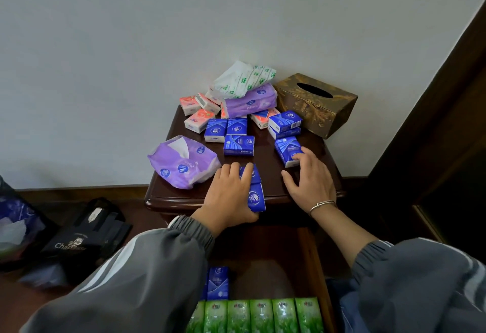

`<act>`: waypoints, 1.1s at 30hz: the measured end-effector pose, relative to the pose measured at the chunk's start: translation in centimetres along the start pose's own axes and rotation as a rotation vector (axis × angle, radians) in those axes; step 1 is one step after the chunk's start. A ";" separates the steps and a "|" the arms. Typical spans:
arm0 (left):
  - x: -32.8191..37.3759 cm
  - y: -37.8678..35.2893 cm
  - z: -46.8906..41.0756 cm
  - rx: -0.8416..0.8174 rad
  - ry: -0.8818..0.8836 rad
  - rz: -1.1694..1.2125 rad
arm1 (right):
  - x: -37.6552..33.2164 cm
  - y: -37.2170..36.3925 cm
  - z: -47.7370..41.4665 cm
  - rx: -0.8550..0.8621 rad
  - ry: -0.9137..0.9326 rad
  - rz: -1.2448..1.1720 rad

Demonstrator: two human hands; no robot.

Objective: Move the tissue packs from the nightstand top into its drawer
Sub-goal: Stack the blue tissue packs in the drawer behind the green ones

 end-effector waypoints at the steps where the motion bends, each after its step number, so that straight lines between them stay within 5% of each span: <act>1: 0.2 -0.1 0.2 0.002 0.008 0.012 | 0.0 0.1 0.0 0.006 0.002 -0.019; 8: -0.6 0.6 2.8 0.076 0.067 0.176 | 0.0 1.1 -1.4 0.030 -0.141 -0.135; 13: -4.8 2.6 7.7 0.315 0.155 0.418 | -1.7 2.0 -3.9 -0.008 -0.320 -0.239; 17: -8.0 1.4 12.7 0.389 0.393 0.672 | -6.2 2.7 -6.3 -0.018 -0.035 -0.369; 21: -7.0 -1.2 16.1 0.326 0.421 0.770 | -10.0 0.6 -8.8 -0.280 0.178 -0.306; 25: -5.9 -3.0 17.1 0.263 0.424 0.799 | -9.8 -2.0 -10.4 -0.552 0.191 -0.097; 33: -5.8 -5.0 17.6 0.200 0.453 0.825 | -9.2 -3.9 -12.7 -0.634 0.109 0.093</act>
Point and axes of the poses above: each hand's wrist, its own z-axis away from the middle knuckle, its own y-axis out of the back of the hand, x = y × z, the point moved 5 cm from there along -z, towards the middle knuckle, and after that the axes turned 5 degrees about y, right-handed, at the moved point
